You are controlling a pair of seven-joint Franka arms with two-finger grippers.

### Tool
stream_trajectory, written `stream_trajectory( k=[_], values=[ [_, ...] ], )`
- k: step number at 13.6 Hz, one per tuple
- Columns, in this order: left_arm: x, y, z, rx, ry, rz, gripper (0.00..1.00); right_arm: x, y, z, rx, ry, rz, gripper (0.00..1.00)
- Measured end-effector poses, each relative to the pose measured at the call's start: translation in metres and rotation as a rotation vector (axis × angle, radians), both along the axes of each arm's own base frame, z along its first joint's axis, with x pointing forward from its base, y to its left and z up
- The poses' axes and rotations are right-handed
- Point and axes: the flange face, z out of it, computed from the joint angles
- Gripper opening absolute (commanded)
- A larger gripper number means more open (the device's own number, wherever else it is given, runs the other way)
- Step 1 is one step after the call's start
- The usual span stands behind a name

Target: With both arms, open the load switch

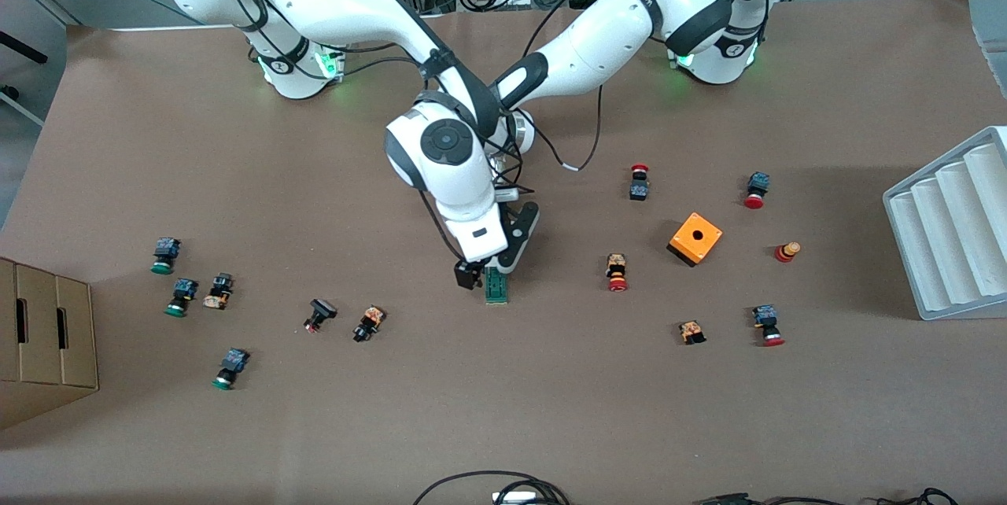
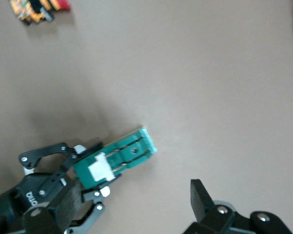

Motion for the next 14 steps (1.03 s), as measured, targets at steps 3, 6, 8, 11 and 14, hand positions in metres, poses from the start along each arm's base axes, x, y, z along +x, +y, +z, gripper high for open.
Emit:
stream_trajectory(
  k=[3, 6, 8, 11, 14],
  values=[
    [0.0, 0.0, 0.0, 0.0, 0.0, 0.0, 0.54, 0.02, -0.026, 0.019, 0.023, -0.018, -0.056, 1.0],
    [0.0, 0.0, 0.0, 0.0, 0.0, 0.0, 0.54, 0.028, -0.034, 0.031, 0.081, -0.02, -0.203, 1.0],
    [0.0, 0.0, 0.0, 0.0, 0.0, 0.0, 0.54, 0.035, -0.045, 0.05, 0.126, -0.023, -0.336, 1.0],
    [0.0, 0.0, 0.0, 0.0, 0.0, 0.0, 0.54, 0.048, -0.082, 0.081, 0.133, 0.004, -0.457, 1.0],
    [0.0, 0.0, 0.0, 0.0, 0.0, 0.0, 0.54, 0.063, -0.136, 0.106, 0.111, 0.04, -0.546, 1.0]
  ],
)
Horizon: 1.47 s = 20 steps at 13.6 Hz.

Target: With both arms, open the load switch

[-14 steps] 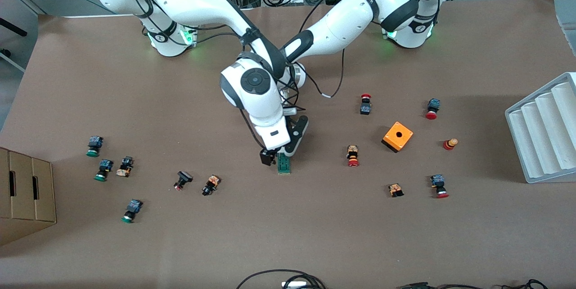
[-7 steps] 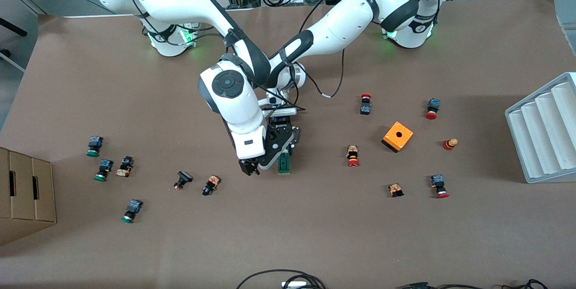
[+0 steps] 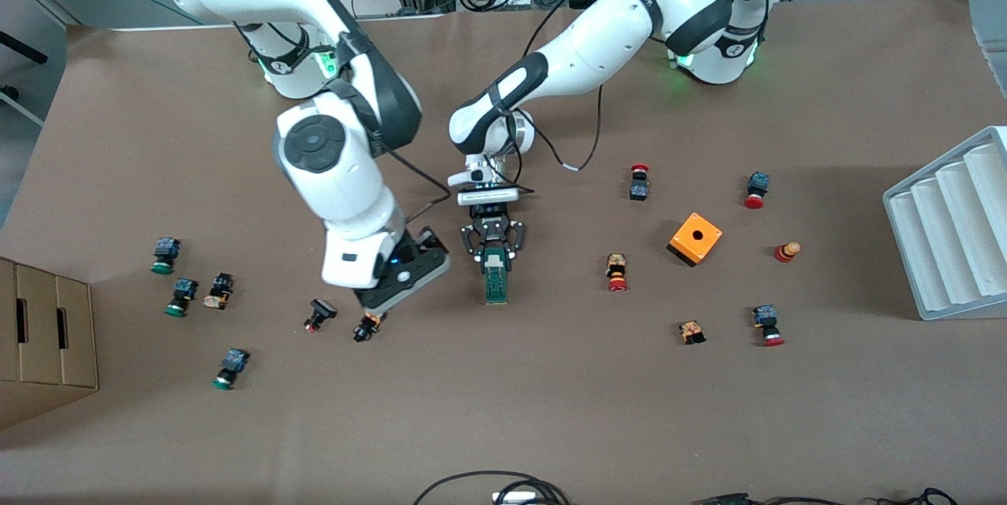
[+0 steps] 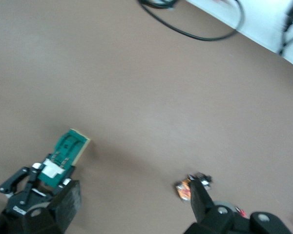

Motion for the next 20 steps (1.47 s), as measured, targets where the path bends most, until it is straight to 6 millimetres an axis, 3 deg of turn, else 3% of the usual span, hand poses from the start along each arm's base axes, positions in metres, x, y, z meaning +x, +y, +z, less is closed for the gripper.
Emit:
stream_trajectory(
  k=[6, 11, 16, 18, 20],
  values=[
    [0.0, 0.0, 0.0, 0.0, 0.0, 0.0, 0.54, 0.027, -0.124, 0.016, -0.033, 0.118, -0.185, 1.0],
    [0.0, 0.001, 0.0, 0.0, -0.001, 0.001, 0.99, 0.026, -0.201, 0.019, -0.058, 0.244, -0.296, 1.0],
    [0.0, 0.001, -0.001, 0.001, 0.0, 0.001, 0.99, 0.018, -0.291, 0.038, -0.05, 0.314, -0.425, 1.0],
    [0.0, 0.001, -0.001, 0.0, 0.0, 0.001, 1.0, 0.011, -0.312, 0.057, -0.038, 0.309, -0.454, 1.0],
    [0.0, -0.001, 0.002, -0.005, 0.001, 0.002, 1.0, 0.004, -0.318, 0.076, -0.027, 0.288, -0.46, 1.0]
  ],
)
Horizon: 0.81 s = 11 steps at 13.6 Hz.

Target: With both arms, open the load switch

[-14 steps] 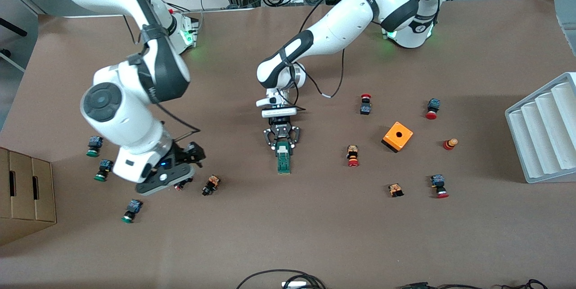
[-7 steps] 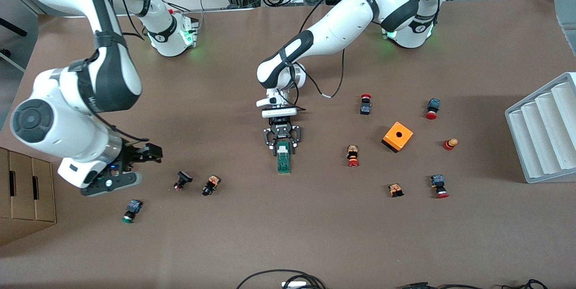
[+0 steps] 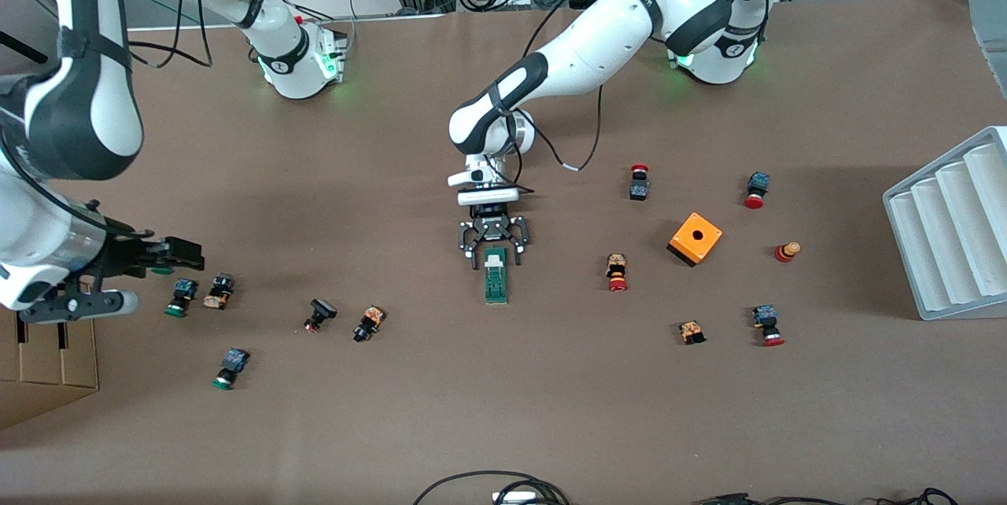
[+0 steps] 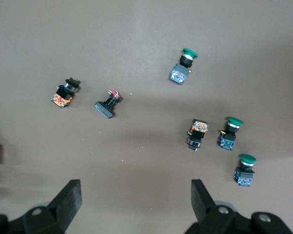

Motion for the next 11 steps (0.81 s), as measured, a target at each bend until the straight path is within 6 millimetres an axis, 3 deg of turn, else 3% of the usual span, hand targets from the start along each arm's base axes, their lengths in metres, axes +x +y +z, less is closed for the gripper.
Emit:
stream_trajectory(
  k=[3, 5, 11],
  values=[
    [0.001, -0.003, 0.013, 0.041, 0.032, 0.02, 1.0, -0.006, -0.011, 0.016, 0.016, -0.023, -0.015, 1.0],
    [0.001, -0.01, 0.035, 0.077, 0.089, 0.027, 1.0, -0.007, -0.023, 0.017, 0.025, -0.02, -0.029, 1.0],
    [0.003, -0.02, 0.096, 0.193, 0.251, 0.06, 1.0, -0.015, -0.017, 0.043, 0.028, -0.04, -0.016, 1.0]
  ],
)
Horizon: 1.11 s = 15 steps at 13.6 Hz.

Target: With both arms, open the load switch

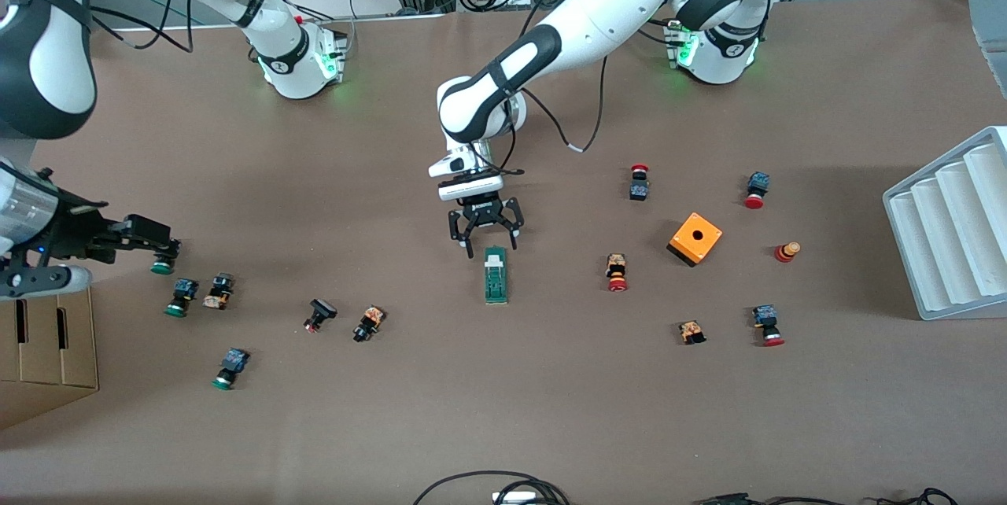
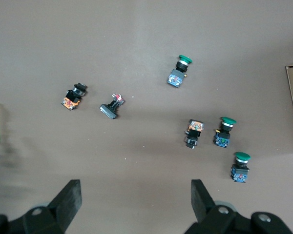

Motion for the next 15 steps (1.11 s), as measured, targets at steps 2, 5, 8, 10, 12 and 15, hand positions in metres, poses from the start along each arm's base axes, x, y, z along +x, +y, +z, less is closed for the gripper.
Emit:
stream_trajectory(
  k=[2, 5, 8, 10, 12, 15],
  values=[
    [0.001, -0.002, 0.018, 0.041, 0.061, -0.003, 1.0, -0.002, 0.0, 0.007, -0.001, -0.002, 0.0, 1.0],
    [0.009, -0.001, 0.046, 0.067, 0.135, -0.019, 1.0, -0.003, -0.006, 0.005, -0.045, 0.006, 0.002, 1.0],
    [0.019, 0.002, 0.078, 0.096, 0.226, -0.022, 1.0, -0.002, -0.013, 0.003, -0.101, 0.014, 0.007, 1.0],
    [0.023, 0.002, 0.104, 0.101, 0.282, -0.027, 1.0, -0.003, -0.015, 0.003, -0.101, 0.019, 0.004, 1.0],
    [0.03, 0.006, 0.129, 0.108, 0.335, -0.038, 1.0, -0.004, -0.019, 0.002, -0.103, 0.023, -0.002, 1.0],
    [0.051, 0.024, 0.168, 0.113, 0.426, -0.05, 1.0, -0.003, -0.022, -0.001, -0.103, 0.034, -0.01, 1.0]
  ],
)
